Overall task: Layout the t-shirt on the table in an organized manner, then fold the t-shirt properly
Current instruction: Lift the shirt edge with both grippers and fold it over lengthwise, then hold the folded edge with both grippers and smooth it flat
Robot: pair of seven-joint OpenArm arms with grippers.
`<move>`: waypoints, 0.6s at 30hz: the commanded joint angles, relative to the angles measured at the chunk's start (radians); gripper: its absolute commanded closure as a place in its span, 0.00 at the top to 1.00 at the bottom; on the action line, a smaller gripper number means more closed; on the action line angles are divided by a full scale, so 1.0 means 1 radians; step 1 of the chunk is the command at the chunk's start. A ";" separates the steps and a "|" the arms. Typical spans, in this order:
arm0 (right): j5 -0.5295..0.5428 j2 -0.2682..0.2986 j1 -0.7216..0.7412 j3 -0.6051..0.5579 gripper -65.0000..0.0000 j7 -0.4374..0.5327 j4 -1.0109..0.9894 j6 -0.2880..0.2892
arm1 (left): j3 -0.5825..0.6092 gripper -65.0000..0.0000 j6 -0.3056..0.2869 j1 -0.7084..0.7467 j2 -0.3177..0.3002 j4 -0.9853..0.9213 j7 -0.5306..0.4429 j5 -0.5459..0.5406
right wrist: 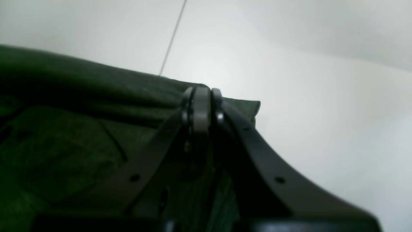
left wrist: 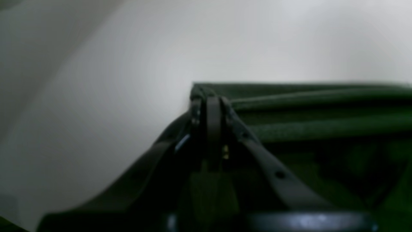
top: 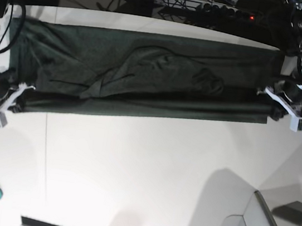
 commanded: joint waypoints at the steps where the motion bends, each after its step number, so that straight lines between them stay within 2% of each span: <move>1: 0.006 0.018 0.000 0.008 0.01 0.018 0.023 0.001 | -0.006 0.00 0.006 -0.002 -0.016 0.017 -0.018 -0.007; 7: 0.008 0.014 -0.057 0.010 0.01 0.018 0.027 0.001 | 0.003 0.00 0.006 0.023 -0.013 0.005 -0.020 -0.007; 12: 0.006 -0.031 -0.085 0.073 0.01 0.018 0.026 0.001 | 0.004 0.00 0.006 0.032 -0.013 -0.040 -0.023 -0.005; 18: 0.005 -0.032 -0.086 0.077 0.01 0.018 0.021 0.001 | 0.004 0.00 0.006 0.034 -0.002 -0.063 -0.023 0.003</move>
